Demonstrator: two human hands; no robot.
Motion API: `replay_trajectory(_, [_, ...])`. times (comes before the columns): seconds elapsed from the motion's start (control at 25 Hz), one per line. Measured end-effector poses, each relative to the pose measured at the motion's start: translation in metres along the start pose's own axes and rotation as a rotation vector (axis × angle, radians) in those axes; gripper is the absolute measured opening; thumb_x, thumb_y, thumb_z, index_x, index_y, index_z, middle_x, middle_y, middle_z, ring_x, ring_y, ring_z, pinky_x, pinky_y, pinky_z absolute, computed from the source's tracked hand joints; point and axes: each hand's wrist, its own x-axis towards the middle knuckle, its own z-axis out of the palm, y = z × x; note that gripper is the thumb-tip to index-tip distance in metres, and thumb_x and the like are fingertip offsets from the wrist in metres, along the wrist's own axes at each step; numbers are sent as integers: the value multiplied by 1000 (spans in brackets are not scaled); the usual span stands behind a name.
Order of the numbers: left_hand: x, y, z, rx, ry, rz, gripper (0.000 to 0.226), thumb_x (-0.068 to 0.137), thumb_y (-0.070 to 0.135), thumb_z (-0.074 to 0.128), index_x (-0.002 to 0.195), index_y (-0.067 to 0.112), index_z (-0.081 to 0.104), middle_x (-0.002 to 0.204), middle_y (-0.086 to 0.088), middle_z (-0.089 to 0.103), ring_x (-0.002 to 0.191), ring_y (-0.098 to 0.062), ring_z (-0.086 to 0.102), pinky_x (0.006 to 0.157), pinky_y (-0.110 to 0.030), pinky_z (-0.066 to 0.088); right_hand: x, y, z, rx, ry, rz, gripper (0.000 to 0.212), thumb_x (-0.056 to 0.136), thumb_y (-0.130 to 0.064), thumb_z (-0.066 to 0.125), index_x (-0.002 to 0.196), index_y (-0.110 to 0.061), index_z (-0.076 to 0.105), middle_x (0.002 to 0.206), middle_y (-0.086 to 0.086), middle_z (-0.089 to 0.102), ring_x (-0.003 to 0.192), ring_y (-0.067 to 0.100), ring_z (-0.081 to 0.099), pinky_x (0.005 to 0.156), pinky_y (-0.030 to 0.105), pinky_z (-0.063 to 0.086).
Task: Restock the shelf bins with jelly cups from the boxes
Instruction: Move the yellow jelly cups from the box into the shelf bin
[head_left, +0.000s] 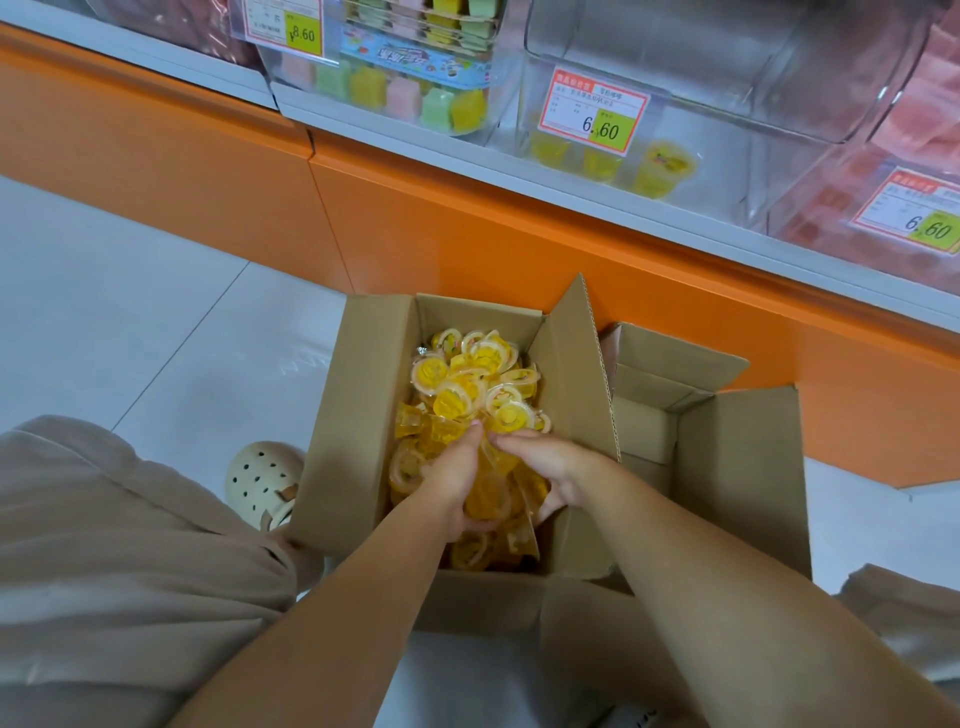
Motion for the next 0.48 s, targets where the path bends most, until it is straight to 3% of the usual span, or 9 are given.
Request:
replay_trajectory(0.08, [-2,1,-3,-37,-13,-32,88,81,79,51,151,29,35,150,-7,42,124,-36,51,76,-49,54,-5,-4,0,85,-30,-23,60,88,-58,55,141,-34,41,150,1,38,128,27,45,103,54,38])
replay_trajectory(0.16, [-2,4,-7,-91,-44,-11,71,88,74,47,139,24,50,131,-9,58,111,-32,60,77,-45,55,-8,-9,5,212,-87,-11,52,89,-59,53,136,-38,46,134,0,55,109,24,58,96,50,46])
replay_trajectory(0.24, [-1,7,-11,-116,-63,8,55,94,66,47,129,24,55,121,-9,63,104,-31,62,75,-43,57,-9,-11,9,223,-85,-15,48,88,-63,51,131,-41,47,126,-2,58,108,25,60,87,48,52])
replay_trajectory(0.36, [-9,16,-11,-96,-97,52,52,93,64,48,125,25,62,116,-8,69,101,-29,67,71,-40,58,-12,-12,9,259,-30,-108,41,90,-60,51,126,-40,51,124,-3,61,107,25,62,74,41,56])
replay_trajectory(0.48, [-26,34,-8,-96,-173,126,52,91,65,47,118,26,69,106,-7,76,99,-27,71,75,-40,57,-28,-22,0,362,2,-250,30,93,-47,55,122,-37,58,118,0,67,104,23,65,77,41,55])
